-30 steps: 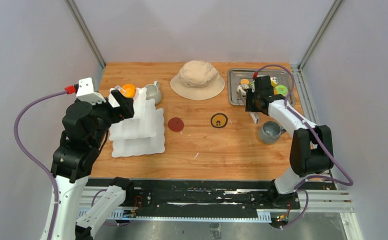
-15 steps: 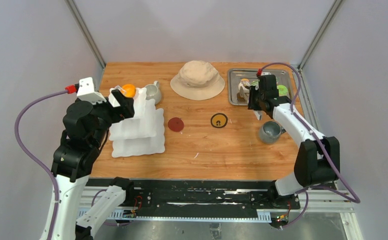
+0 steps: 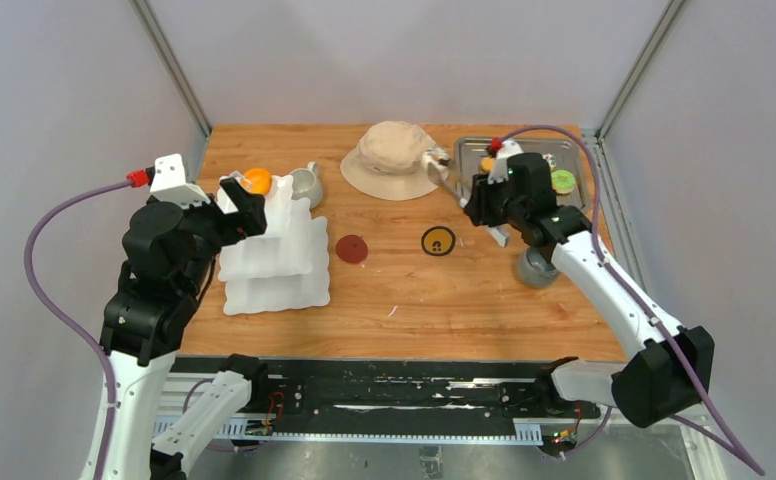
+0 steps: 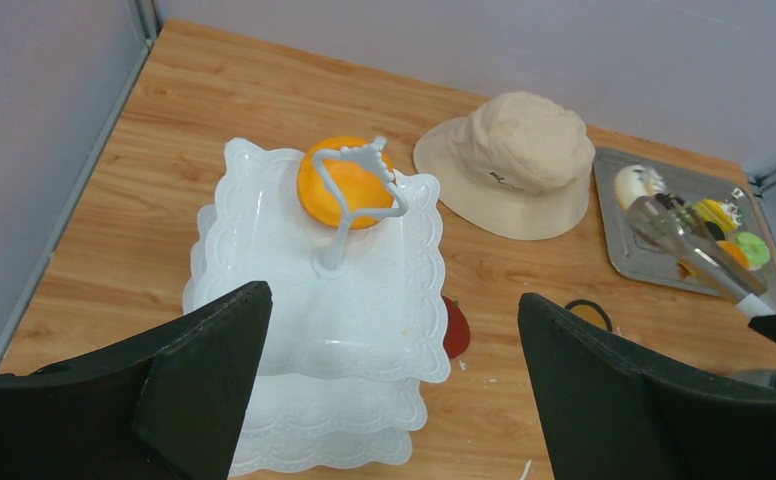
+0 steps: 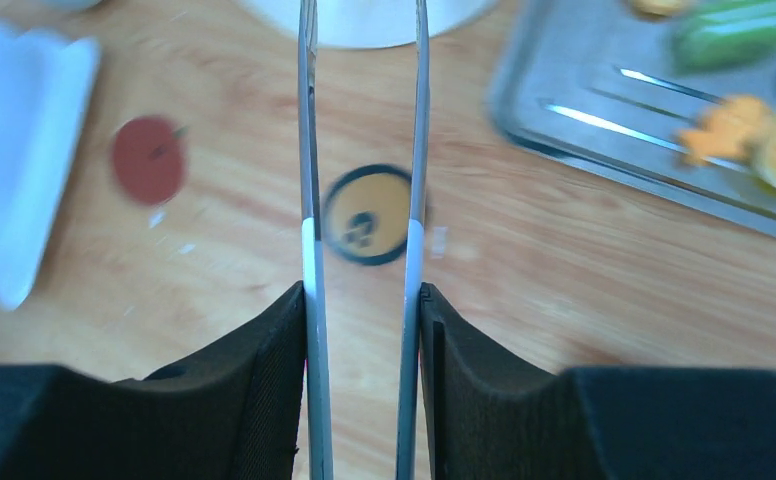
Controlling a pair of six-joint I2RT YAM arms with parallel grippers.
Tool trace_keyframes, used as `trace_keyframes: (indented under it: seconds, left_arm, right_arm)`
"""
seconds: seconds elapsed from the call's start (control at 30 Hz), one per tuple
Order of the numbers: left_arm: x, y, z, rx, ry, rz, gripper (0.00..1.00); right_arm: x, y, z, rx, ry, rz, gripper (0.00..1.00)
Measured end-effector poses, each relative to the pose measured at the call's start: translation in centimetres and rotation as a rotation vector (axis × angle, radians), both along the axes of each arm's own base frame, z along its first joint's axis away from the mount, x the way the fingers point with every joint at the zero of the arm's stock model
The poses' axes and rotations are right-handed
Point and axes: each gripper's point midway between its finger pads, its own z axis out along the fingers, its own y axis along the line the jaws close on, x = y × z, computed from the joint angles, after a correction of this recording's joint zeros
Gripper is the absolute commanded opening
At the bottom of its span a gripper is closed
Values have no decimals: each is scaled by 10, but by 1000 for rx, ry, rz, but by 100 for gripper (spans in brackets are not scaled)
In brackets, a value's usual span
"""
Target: Serve the afternoon tea
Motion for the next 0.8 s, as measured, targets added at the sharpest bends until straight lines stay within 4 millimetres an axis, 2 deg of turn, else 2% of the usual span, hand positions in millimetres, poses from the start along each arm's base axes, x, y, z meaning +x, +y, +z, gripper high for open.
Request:
trace_keyframes:
  seconds: [0.13, 0.33, 0.53, 0.67, 0.8]
  left_arm:
    - [0, 0, 1, 0, -2, 2, 98]
    - [-1, 2, 1, 2, -2, 10, 98]
    - [-3, 3, 1, 2, -1, 10, 98]
    - [-6, 3, 2, 0, -8, 10, 98]
    - [-8, 4, 3, -1, -12, 11, 98]
  right_arm:
    - [-38, 65, 1, -11, 3, 249, 1]
    - [-96, 133, -1, -26, 14, 551, 1]
    - [-133, 178, 16, 14, -21, 725, 1]
    - [-143, 201, 23, 36, -38, 789, 1]
    - [-147, 220, 20, 37, -34, 825, 1]
